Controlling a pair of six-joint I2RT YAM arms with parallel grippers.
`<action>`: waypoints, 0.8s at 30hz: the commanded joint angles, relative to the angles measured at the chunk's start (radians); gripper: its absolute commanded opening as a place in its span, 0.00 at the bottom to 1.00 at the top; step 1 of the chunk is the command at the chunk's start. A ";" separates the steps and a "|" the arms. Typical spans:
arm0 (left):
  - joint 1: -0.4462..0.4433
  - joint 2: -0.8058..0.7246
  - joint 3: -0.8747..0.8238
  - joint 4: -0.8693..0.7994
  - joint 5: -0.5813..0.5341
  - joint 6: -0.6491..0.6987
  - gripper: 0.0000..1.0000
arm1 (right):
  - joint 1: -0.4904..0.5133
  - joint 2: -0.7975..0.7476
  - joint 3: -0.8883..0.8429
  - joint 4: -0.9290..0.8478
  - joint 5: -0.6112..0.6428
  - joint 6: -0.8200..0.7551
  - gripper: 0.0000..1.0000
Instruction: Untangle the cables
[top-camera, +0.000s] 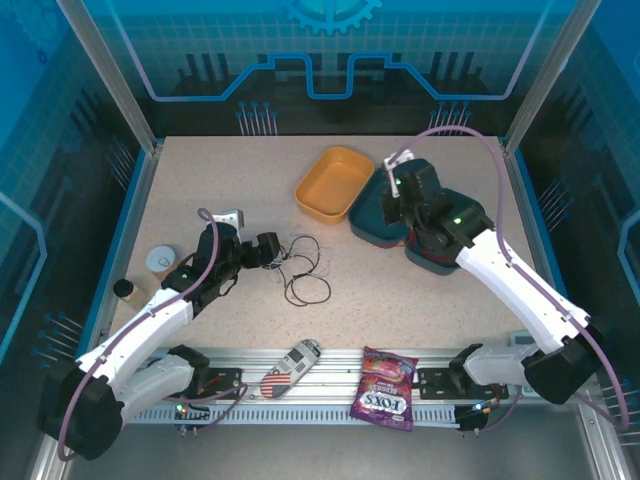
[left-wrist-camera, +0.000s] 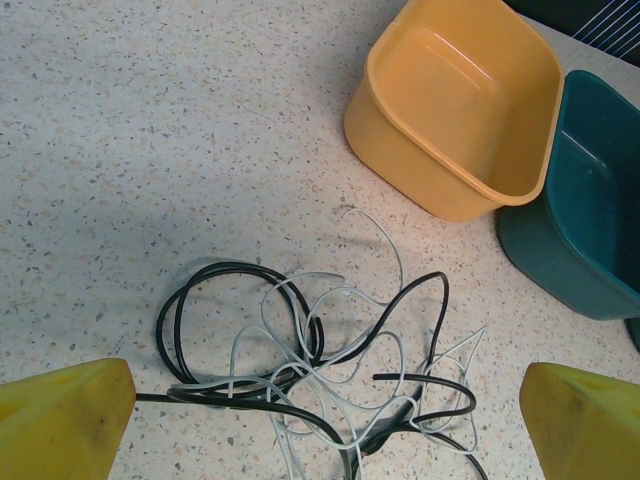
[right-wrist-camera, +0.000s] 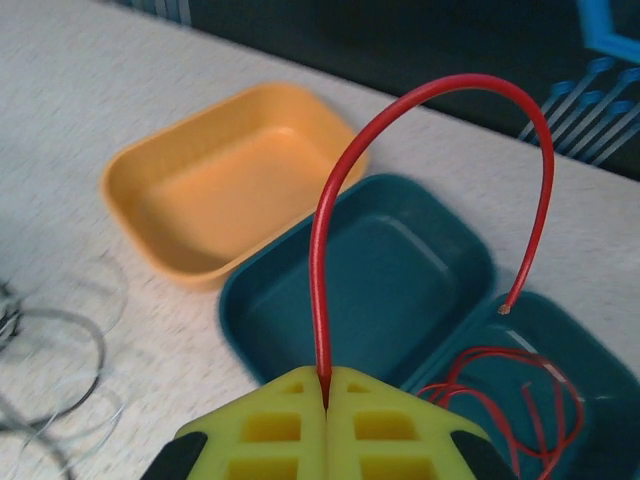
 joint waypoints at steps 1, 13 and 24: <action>0.008 -0.013 -0.014 0.018 0.028 -0.001 0.99 | -0.061 -0.053 -0.052 0.157 0.064 -0.035 0.00; 0.008 -0.026 -0.012 0.010 0.032 0.014 0.99 | -0.289 -0.075 -0.200 0.483 0.112 -0.167 0.00; 0.007 -0.023 -0.016 0.016 0.037 0.016 0.99 | -0.394 -0.019 -0.334 0.529 0.069 -0.130 0.00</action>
